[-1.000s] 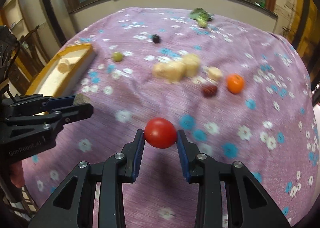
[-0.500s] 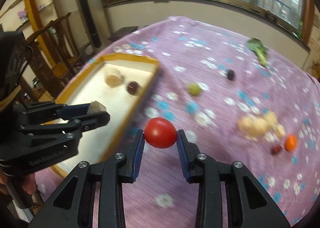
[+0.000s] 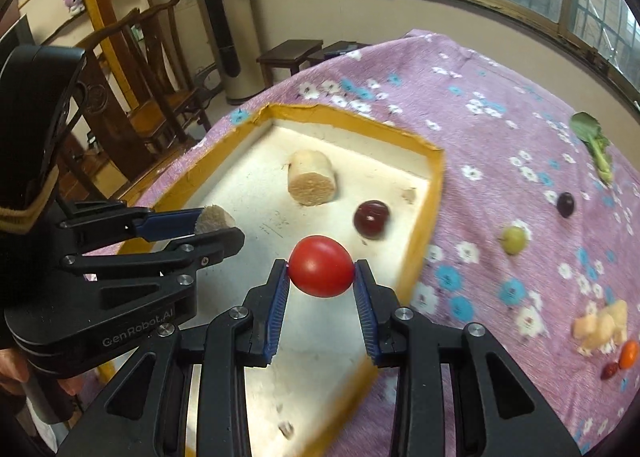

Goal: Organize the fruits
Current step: 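Carry the tomato and yam slice with both grippers over the tray, then open both grippers to drop the tomato and yam slice into the tray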

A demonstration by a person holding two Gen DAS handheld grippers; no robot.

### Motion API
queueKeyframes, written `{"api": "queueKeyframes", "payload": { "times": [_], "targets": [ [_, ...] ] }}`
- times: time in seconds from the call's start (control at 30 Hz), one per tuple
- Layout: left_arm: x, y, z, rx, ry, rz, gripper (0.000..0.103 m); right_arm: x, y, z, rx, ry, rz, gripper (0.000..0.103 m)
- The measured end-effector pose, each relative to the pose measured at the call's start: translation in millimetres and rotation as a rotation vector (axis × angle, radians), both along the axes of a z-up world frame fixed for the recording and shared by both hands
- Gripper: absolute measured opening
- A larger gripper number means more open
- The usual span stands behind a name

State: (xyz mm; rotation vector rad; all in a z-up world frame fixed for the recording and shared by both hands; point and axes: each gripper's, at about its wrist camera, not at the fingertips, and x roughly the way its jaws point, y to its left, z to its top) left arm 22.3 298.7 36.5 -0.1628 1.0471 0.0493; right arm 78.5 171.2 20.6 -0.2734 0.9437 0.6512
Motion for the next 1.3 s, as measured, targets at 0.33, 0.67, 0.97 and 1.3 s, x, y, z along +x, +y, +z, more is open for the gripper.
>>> {"api": "queueKeyframes", "payload": {
  "times": [0.33,0.67,0.97,1.3],
  "targets": [
    [12,6,-10,0.014,0.012,-0.020,0.033,18,11,-17,-0.031,0.035,-0.031,0.032],
    [12,4,-10,0.037,0.014,-0.018,0.034,16,15,-21,-0.064,0.035,-0.030,0.032],
    [5,1,-9,0.047,0.019,0.008,0.049,7,7,-15,-0.078,0.028,-0.039,0.033],
    [-9,-1,-4,0.038,0.015,0.046,0.062,-13,-5,-2,-0.069,0.011,-0.045,0.040]
  ]
}}
